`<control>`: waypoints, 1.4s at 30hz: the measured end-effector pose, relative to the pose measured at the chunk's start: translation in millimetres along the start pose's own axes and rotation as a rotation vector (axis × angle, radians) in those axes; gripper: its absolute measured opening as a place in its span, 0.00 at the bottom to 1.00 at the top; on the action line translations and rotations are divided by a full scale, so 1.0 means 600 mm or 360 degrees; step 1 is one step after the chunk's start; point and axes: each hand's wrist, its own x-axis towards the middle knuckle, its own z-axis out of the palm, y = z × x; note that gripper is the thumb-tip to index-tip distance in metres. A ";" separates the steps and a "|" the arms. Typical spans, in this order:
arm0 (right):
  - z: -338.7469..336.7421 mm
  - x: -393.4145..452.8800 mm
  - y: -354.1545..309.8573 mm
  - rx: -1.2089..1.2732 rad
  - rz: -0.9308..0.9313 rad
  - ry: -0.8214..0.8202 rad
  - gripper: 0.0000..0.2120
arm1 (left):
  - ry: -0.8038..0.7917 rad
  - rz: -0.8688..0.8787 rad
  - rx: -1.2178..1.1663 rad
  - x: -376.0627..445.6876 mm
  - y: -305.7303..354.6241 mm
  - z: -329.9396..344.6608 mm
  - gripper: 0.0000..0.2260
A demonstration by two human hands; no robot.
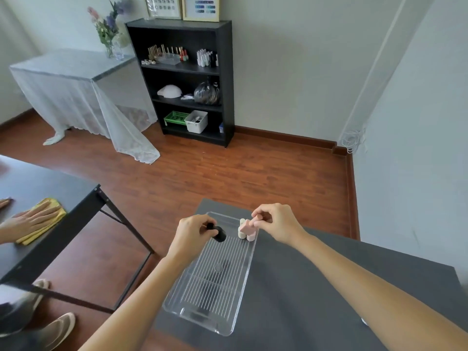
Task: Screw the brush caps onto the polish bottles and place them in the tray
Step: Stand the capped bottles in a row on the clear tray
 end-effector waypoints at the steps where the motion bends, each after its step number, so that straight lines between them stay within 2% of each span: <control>1: 0.013 0.012 -0.010 0.0008 -0.0009 -0.0005 0.06 | 0.0000 -0.0012 0.0002 0.009 -0.011 -0.005 0.07; 6: 0.068 0.061 -0.028 0.0049 0.0078 -0.0036 0.07 | -0.0070 -0.0022 0.0006 0.057 -0.048 -0.005 0.07; 15: 0.119 0.109 -0.007 -0.0278 0.0229 -0.0108 0.07 | -0.0285 0.0084 0.0130 0.135 -0.070 0.048 0.08; 19: 0.137 0.122 0.006 -0.0432 0.0259 -0.0133 0.12 | -0.0386 0.0101 0.0197 0.156 -0.075 0.072 0.09; 24: 0.152 0.131 0.017 -0.0493 0.0258 -0.0130 0.13 | -0.0468 0.0120 0.0241 0.169 -0.081 0.094 0.09; 34: 0.163 0.130 0.026 -0.0504 0.0192 -0.0085 0.12 | -0.0446 0.0190 0.0183 0.167 -0.094 0.111 0.08; 38: 0.154 0.118 0.022 -0.0472 0.0175 -0.0046 0.15 | -0.0415 0.0195 0.0156 0.151 -0.093 0.106 0.16; 42: 0.126 0.082 0.021 -0.0348 0.0119 0.0149 0.20 | -0.0266 0.0201 0.0134 0.103 -0.101 0.100 0.21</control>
